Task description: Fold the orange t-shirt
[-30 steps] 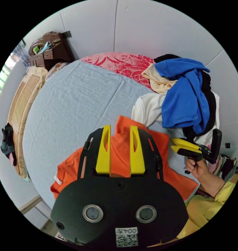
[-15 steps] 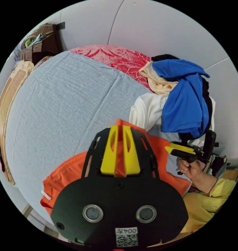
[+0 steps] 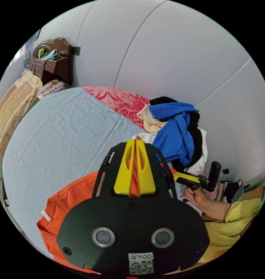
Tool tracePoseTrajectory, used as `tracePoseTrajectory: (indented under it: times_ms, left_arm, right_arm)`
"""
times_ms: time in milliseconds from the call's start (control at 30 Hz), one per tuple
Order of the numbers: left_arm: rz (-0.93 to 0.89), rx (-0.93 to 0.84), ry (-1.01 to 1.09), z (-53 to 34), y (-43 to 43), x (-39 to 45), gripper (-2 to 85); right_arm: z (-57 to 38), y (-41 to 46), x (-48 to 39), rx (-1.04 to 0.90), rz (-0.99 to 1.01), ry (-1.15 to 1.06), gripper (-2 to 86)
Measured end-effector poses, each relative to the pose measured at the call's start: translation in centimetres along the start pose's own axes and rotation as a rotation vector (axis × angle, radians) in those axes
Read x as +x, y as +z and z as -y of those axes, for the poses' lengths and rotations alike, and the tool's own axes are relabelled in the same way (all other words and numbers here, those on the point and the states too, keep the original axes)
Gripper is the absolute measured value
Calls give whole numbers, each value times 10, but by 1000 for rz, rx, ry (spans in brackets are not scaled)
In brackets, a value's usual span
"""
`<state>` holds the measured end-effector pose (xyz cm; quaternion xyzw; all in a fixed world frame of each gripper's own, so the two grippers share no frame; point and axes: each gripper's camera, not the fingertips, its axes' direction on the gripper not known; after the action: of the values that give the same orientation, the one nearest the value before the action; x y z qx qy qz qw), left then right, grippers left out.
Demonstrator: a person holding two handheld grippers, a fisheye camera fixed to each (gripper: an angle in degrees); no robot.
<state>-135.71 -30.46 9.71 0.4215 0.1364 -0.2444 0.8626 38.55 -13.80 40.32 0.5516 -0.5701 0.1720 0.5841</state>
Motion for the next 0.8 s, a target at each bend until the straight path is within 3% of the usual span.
tracePoseTrajectory:
  times_ms: [133,433,667,800]
  left_arm:
    - [16,32,47,-21,-35,1,7]
    - [51,225,43,-161,-116,-30,7]
    - [109,165,-181,-271,-116,-98,12]
    - [38,187,-360,-319,-126,-135,14]
  right_arm:
    - [-16,-4,-59,29,-84,-153,2]
    - [-96,42,-224,9,-387,-786,9]
    - [-185,134,-296,-182,-572,-1197,51]
    - [-210,159,-313,-249,-624,-1273,84]
